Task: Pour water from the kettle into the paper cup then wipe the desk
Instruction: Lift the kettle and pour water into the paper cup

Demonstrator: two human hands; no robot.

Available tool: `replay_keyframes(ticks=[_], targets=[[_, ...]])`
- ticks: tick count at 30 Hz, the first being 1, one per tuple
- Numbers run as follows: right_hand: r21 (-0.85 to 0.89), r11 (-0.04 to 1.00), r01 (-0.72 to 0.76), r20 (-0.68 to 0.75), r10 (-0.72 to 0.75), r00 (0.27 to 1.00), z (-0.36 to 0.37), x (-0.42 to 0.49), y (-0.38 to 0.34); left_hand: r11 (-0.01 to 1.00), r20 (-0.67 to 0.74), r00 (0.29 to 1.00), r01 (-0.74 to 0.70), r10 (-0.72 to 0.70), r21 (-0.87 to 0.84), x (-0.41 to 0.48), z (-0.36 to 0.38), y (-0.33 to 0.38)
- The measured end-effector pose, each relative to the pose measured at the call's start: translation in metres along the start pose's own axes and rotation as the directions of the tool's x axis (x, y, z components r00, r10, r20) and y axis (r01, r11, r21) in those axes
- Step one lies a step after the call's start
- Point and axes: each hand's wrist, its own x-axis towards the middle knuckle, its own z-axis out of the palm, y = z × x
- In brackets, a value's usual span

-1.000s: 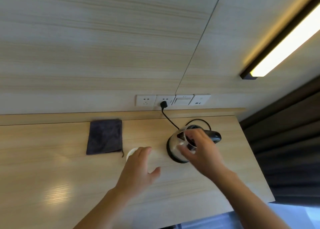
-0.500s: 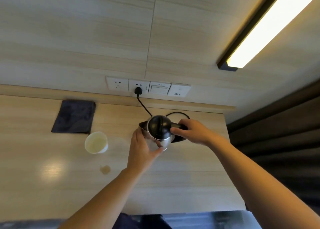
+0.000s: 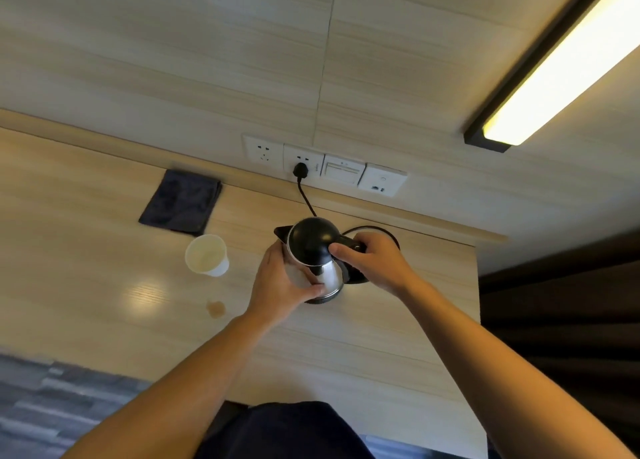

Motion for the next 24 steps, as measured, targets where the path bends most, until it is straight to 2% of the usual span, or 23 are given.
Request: replay_keyframes(ticks=[10,20,24], targets=[[-0.200,0.978,0.057,-0.010,-0.060,0.998,0.014,0.008,-0.082,0.984,-0.061,0.995,0.063,-0.074,-0.165,-0.010,-0.053,0.000],[-0.352,0.935,0.050,-0.039,-0.068,0.997,0.046,0.018,-0.124,0.943,-0.031,0.985,0.155,-0.172,-0.294,-0.018,-0.076,-0.022],[-0.297,0.948,0.112,-0.007,-0.120,0.993,0.052,0.016,-0.128,0.930,-0.005,0.979,0.193,-0.205,-0.313,-0.024,-0.076,-0.028]])
